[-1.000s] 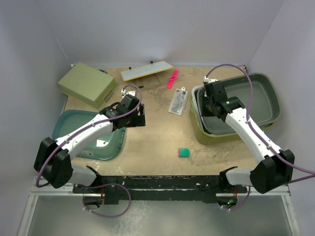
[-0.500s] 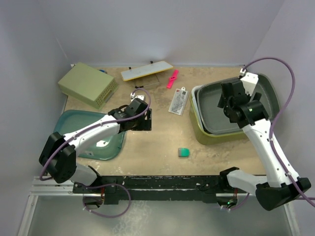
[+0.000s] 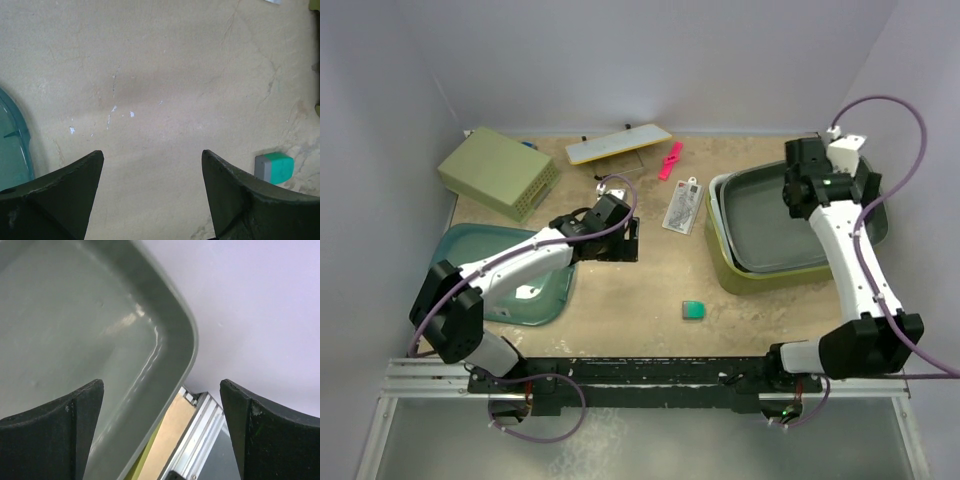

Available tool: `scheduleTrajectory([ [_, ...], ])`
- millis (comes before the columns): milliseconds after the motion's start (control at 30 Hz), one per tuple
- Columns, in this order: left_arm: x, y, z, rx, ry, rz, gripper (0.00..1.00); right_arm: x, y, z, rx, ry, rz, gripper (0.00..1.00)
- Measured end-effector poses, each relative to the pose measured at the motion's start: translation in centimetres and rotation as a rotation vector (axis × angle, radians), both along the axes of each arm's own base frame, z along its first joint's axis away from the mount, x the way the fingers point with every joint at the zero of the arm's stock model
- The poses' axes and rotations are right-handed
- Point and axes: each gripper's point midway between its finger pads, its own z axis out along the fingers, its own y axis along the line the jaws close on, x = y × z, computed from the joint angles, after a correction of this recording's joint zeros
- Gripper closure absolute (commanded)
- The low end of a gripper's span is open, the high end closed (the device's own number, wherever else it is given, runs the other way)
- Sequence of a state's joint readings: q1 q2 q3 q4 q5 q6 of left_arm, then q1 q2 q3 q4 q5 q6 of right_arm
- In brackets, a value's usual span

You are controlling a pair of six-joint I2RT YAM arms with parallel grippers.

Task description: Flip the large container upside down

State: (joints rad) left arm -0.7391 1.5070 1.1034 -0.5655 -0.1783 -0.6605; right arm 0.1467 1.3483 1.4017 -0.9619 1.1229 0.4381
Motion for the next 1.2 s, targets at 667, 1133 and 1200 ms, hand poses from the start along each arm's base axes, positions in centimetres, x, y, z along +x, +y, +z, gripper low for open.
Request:
scheduleTrajectory([
  [667, -0.8, -2.4, -0.4, 0.027, 0.041, -0.061, 0.23, 7.7, -7.1, 0.0, 0.249, 0.092, 0.184, 0.00],
  [1133, -1.2, -3.3, -0.5, 0.061, 0.063, -0.052, 0.23, 11.0, -9.4, -1.7, 0.340, 0.136, 0.264, 0.00],
  [1200, -1.4, -3.5, -0.8, 0.062, 0.071, -0.041, 0.23, 10.7, -10.0, -2.4, 0.358, 0.142, 0.268, 0.01],
])
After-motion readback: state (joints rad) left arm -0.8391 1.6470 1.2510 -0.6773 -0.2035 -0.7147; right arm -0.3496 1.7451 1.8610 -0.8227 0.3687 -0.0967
